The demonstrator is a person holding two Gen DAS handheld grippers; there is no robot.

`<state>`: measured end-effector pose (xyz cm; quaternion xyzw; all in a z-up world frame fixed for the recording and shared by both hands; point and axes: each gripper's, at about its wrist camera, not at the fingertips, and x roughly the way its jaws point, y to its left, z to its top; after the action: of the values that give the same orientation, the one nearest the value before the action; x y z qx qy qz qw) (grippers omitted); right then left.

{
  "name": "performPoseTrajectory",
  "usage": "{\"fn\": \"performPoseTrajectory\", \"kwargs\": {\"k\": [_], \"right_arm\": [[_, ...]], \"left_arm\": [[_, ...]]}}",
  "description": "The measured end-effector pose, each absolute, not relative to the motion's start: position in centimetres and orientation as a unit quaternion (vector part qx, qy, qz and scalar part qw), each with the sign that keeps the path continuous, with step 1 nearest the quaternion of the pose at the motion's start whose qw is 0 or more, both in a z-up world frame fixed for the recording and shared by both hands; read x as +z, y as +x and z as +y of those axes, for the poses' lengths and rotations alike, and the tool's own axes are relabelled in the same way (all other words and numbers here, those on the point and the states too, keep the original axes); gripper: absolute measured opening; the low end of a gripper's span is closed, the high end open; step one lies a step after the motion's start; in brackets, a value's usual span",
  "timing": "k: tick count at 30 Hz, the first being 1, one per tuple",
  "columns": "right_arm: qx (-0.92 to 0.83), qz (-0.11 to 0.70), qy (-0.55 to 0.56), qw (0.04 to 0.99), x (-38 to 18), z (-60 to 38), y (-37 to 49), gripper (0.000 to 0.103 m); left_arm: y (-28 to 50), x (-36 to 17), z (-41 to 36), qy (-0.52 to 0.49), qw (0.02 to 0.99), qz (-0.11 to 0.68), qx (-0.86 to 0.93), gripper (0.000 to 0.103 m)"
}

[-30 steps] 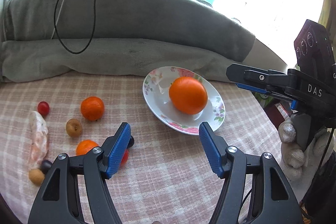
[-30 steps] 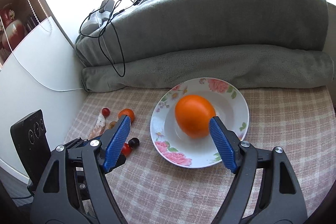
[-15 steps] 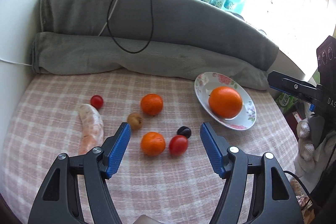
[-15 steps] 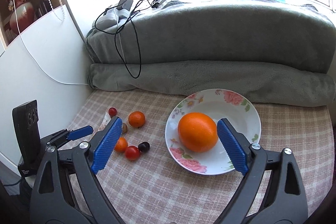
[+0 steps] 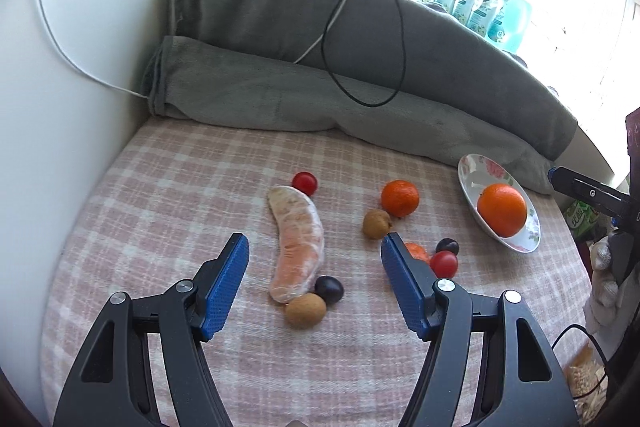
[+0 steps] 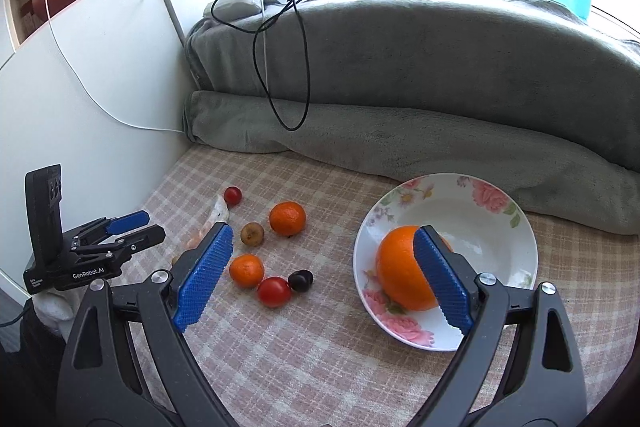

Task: Organize fruits
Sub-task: 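Move the left tool toward a brown kiwi while the right tool approaches a tangerine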

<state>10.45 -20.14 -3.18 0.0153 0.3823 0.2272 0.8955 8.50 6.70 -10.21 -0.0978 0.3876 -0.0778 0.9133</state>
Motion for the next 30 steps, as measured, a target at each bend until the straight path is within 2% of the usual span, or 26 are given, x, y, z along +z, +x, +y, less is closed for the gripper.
{"fn": "performPoseTrajectory", "kwargs": {"k": [13, 25, 28, 30], "right_arm": [[0.267, 0.413, -0.01, 0.871, -5.3, -16.3, 11.3, 0.094], [0.308, 0.442, -0.071, 0.84, -8.3, -12.3, 11.0, 0.087], [0.317, 0.449, -0.088, 0.831, -9.1, -11.3, 10.9, 0.08], [0.322, 0.453, -0.099, 0.825, -9.5, -10.7, 10.7, 0.078]], "left_arm": [[7.4, -11.7, 8.9, -0.116, 0.908, 0.397, -0.07, 0.068], [6.6, -14.3, 7.5, -0.13, 0.89, 0.426, -0.093, 0.049], [6.4, -14.6, 7.2, -0.132, 0.887, 0.431, -0.098, 0.046], [6.4, -14.9, 7.0, -0.132, 0.885, 0.434, -0.099, 0.045]]}}
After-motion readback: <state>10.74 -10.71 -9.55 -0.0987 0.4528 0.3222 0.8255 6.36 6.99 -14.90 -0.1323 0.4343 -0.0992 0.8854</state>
